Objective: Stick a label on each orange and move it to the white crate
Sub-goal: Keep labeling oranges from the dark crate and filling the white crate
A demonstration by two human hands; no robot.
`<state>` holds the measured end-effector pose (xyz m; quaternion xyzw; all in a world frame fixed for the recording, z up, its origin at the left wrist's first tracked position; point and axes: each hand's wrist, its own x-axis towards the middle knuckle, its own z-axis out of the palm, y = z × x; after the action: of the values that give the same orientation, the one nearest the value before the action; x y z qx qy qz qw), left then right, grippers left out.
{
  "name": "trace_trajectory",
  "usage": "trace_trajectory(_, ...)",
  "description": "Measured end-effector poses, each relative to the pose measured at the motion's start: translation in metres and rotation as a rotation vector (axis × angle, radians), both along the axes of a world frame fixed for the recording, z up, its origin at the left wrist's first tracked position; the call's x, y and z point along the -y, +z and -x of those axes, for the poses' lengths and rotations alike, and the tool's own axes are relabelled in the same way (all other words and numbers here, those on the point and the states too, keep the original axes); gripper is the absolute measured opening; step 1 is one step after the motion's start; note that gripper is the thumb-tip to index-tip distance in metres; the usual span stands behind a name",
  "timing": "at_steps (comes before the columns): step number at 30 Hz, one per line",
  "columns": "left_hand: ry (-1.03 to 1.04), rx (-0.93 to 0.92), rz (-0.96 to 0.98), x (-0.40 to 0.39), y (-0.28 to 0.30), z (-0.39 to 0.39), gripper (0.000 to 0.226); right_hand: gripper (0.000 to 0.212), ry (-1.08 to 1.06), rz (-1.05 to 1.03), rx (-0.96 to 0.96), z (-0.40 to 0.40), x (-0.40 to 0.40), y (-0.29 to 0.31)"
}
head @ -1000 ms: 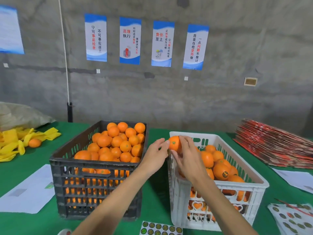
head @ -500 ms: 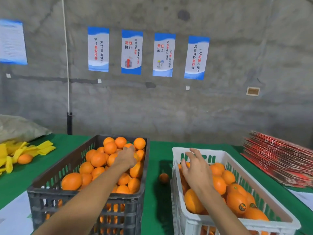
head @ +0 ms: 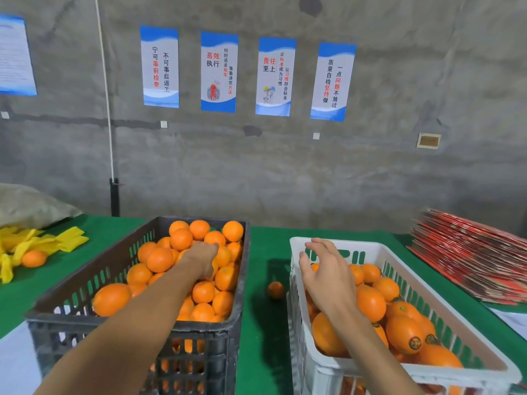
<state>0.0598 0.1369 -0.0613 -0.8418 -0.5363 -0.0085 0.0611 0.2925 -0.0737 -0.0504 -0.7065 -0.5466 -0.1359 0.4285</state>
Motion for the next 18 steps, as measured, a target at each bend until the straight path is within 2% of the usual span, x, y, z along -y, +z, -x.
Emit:
trace_trajectory(2,-0.030,0.194,-0.030,0.010,0.012,-0.001,0.044,0.036,0.046,-0.014,0.001,0.004,0.005,0.003)
trace_trajectory(7,-0.100,0.747,-0.037,0.068,0.039,-0.005,0.064,0.036,0.244,0.005,0.057,0.032,0.017,0.010)
trace_trajectory(13,-0.273,0.832,-0.240,0.161,0.034,-0.003,0.060,0.037,0.346,-0.035,0.051,0.065,0.048,-0.002)
trace_trajectory(18,-0.402,0.921,-0.293,0.235,-0.011,0.003,0.063,0.035,0.431,-0.105,-0.162,0.086,0.096,-0.054)
